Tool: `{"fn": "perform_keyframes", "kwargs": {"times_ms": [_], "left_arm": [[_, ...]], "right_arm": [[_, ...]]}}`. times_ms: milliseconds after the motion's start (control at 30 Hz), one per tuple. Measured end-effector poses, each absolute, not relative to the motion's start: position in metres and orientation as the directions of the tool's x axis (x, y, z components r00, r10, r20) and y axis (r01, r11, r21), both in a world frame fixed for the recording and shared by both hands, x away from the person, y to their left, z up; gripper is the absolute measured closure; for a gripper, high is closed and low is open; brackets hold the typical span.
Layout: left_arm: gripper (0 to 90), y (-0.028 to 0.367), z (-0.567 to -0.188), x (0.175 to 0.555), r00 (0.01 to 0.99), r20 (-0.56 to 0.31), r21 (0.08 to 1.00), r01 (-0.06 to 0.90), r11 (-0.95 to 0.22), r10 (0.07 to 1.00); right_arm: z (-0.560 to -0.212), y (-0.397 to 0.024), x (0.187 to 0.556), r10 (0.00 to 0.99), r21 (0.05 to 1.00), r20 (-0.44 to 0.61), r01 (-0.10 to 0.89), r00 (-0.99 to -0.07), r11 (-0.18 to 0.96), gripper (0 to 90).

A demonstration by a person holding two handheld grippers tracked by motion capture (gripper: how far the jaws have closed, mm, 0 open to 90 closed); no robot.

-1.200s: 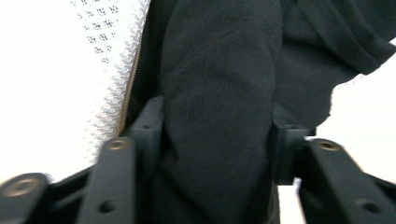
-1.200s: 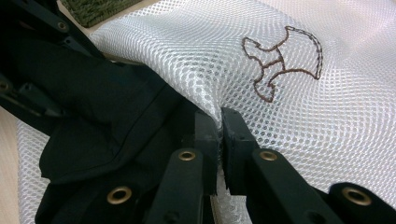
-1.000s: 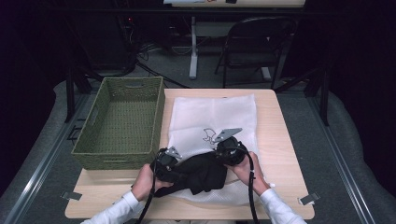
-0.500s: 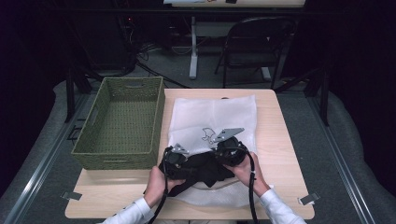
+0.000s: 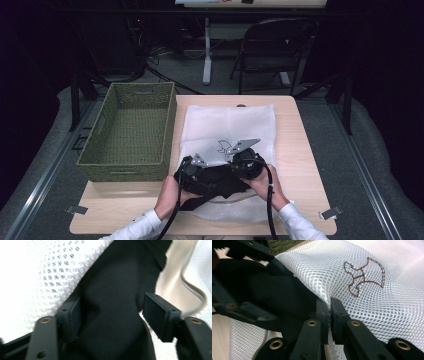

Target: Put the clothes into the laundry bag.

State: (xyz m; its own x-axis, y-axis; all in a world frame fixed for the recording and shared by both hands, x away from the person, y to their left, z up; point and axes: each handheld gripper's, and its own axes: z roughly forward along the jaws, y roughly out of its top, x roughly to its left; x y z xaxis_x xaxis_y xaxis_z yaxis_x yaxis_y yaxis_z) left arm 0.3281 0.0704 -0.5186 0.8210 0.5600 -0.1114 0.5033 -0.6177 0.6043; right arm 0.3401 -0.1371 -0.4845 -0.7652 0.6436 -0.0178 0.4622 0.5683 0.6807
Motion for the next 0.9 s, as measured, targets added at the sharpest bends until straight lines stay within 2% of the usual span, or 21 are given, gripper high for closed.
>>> {"fn": "perform_keyframes", "kwargs": {"times_ms": [167,433,633,767,900], "left_arm": [[21.7,0.078,-0.511,0.318,0.841,-0.087,0.600,0.472,-0.646,0.534],[16.4,0.102,-0.502,0.309,0.840,-0.057,0.594,0.463,-0.658,0.539],[18.9,0.115,-0.514,0.307,0.847,-0.060,0.541,0.472,-0.696,0.528],[27.4,0.112,-0.524,0.306,0.849,-0.059,0.516,0.476,-0.712,0.525],[30.1,0.110,-0.533,0.306,0.854,-0.054,0.509,0.470,-0.721,0.518]], "right_arm": [[-0.485,-0.139,0.339,0.649,0.680,-0.019,0.466,-0.761,0.566,86.8],[-0.485,-0.139,0.341,0.647,0.680,-0.017,0.466,-0.763,0.567,86.7],[-0.486,-0.140,0.343,0.646,0.675,-0.010,0.472,-0.763,0.567,86.6],[-0.486,-0.140,0.342,0.650,0.672,-0.006,0.479,-0.760,0.565,86.6],[-0.485,-0.139,0.342,0.646,0.673,-0.012,0.472,-0.763,0.569,86.6]]}}
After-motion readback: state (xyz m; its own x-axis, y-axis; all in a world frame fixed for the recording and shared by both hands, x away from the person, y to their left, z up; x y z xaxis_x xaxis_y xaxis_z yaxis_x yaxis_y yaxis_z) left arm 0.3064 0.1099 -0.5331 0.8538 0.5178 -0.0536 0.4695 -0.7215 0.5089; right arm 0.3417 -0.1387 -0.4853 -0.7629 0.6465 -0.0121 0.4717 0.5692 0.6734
